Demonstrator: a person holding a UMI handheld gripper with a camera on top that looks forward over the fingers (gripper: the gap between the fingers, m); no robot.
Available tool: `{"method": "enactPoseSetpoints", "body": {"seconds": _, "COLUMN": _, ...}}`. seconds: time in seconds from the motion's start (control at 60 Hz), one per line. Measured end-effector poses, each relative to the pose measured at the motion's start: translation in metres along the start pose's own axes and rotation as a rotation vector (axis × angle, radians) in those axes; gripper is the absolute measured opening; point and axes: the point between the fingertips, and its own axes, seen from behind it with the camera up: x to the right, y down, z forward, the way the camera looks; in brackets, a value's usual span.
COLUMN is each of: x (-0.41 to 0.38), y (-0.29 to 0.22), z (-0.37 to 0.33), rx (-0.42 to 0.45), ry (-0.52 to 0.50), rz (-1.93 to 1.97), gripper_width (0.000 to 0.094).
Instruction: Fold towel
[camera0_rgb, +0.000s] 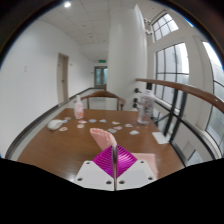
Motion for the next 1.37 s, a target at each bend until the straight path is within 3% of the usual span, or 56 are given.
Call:
{"method": "enactPoseSetpoints", "body": {"seconds": 0.117, "x": 0.072, "y": 0.023, "z": 0.004, "rx": -0.042, "ry": 0.113, "rz": 0.068, "gripper_width": 0.0008}}
{"method": "enactPoseSetpoints", "body": {"seconds": 0.217, "x": 0.089, "y": 0.061, "z": 0.013, "rx": -0.136, "ry": 0.124, "rz": 0.092, "gripper_width": 0.0015}}
{"method": "enactPoseSetpoints", "body": {"seconds": 0.367, "x": 0.109, "y": 0.088, "z": 0.017, "rx": -0.188, "ry": 0.163, "rz": 0.119, "gripper_width": 0.0061}}
{"method": "enactPoseSetpoints", "body": {"seconds": 0.383, "x": 0.109, "y": 0.088, "z": 0.017, "rx": -0.187, "ry": 0.159, "rz": 0.125, "gripper_width": 0.0149}}
{"method": "enactPoseSetpoints", "body": {"seconds": 0.417, "x": 0.109, "y": 0.088, "z": 0.017, "rx": -0.187, "ry": 0.155, "rz": 0.137, "gripper_width": 0.0239}}
{"method": "enactPoseSetpoints", "body": {"seconds": 0.533, "x": 0.106, "y": 0.076, "z": 0.002, "rx": -0.160, "ry": 0.131, "rz": 0.166, "gripper_width": 0.0895}}
{"method": "enactPoseSetpoints", "body": {"seconds": 0.583, "x": 0.101, "y": 0.069, "z": -0.009, "rx": -0.136, "ry": 0.110, "rz": 0.164, "gripper_width": 0.0808}}
{"method": "enactPoseSetpoints", "body": {"seconds": 0.783, "x": 0.085, "y": 0.050, "z": -0.070, "rx": -0.051, "ry": 0.076, "rz": 0.153, "gripper_width": 0.0840}}
{"method": "enactPoseSetpoints", "body": {"seconds": 1.017, "x": 0.069, "y": 0.046, "z": -0.144, "rx": 0.036, "ry": 0.121, "rz": 0.094, "gripper_width": 0.0835}}
{"method": "enactPoseSetpoints", "body": {"seconds": 1.367, "x": 0.019, "y": 0.043, "z": -0.200, "rx": 0.103, "ry": 0.001, "rz": 0.068, "gripper_width": 0.0845}}
